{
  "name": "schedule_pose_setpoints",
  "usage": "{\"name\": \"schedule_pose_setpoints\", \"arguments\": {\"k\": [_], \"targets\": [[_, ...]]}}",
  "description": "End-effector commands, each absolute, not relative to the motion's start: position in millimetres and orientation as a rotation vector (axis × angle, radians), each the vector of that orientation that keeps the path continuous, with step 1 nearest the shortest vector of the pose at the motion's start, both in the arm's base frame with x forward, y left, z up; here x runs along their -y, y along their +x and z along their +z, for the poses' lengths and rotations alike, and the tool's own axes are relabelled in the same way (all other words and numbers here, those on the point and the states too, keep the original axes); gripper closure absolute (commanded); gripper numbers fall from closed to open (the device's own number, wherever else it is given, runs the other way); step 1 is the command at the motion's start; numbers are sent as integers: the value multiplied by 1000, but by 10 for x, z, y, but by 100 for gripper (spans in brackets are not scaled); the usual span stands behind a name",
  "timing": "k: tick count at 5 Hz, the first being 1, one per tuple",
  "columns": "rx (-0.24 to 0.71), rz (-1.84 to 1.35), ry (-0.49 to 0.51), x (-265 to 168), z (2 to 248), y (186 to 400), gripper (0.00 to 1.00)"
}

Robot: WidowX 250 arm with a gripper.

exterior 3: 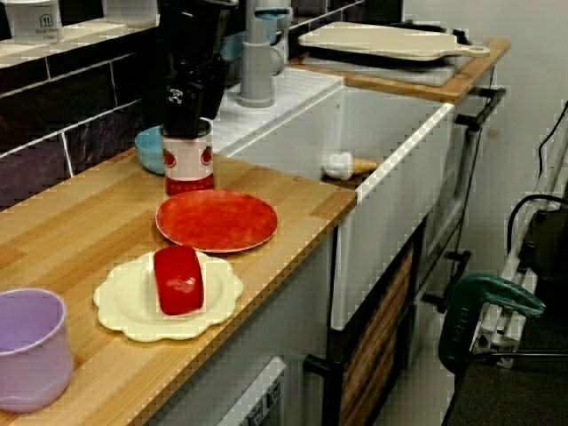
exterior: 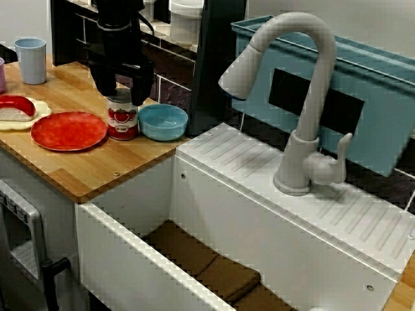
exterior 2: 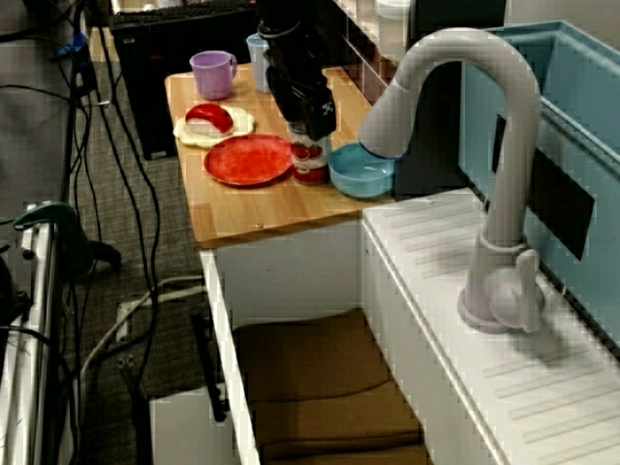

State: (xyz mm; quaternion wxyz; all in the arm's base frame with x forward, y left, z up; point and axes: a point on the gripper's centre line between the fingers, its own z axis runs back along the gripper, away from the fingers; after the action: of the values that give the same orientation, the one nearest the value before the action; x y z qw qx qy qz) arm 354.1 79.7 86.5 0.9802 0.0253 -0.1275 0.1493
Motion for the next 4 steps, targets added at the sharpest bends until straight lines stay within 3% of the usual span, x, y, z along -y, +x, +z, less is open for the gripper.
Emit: {"name": "schedule_pose_setpoints", "arguments": {"k": [1, 4], "targets": [[300, 300, 43, -925, 1120, 3635, 0], [299, 309, 42, -963, 1140, 3645, 0]]}}
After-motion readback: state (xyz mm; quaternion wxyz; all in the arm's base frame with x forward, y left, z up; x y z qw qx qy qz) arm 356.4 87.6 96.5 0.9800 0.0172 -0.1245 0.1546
